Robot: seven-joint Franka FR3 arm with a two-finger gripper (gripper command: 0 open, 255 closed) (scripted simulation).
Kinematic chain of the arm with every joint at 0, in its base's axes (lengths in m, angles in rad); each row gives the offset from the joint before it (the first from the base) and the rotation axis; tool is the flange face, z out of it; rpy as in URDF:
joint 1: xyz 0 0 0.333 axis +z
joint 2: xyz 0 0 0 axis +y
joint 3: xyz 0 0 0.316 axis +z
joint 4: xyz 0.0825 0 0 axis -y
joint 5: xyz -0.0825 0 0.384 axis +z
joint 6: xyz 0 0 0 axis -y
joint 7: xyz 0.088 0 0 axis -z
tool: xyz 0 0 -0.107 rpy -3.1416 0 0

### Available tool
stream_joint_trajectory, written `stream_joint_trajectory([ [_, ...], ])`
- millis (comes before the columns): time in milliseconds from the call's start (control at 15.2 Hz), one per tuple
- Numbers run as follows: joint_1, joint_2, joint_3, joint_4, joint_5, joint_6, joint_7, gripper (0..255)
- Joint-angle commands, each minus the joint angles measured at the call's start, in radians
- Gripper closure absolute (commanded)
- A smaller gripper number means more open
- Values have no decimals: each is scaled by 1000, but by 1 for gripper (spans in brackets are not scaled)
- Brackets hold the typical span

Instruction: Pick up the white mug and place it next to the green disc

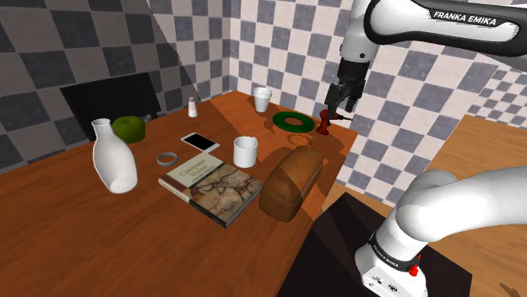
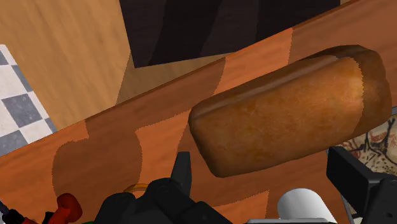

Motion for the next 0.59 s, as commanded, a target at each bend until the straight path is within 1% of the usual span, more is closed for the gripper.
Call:
stream_joint_trajectory([
  [0, 0, 0, 0, 0, 0, 0, 0, 0],
  [264, 8, 104, 38, -5, 27, 109, 59, 0],
  [528, 15, 223, 74, 13, 46, 211, 115, 0],
])
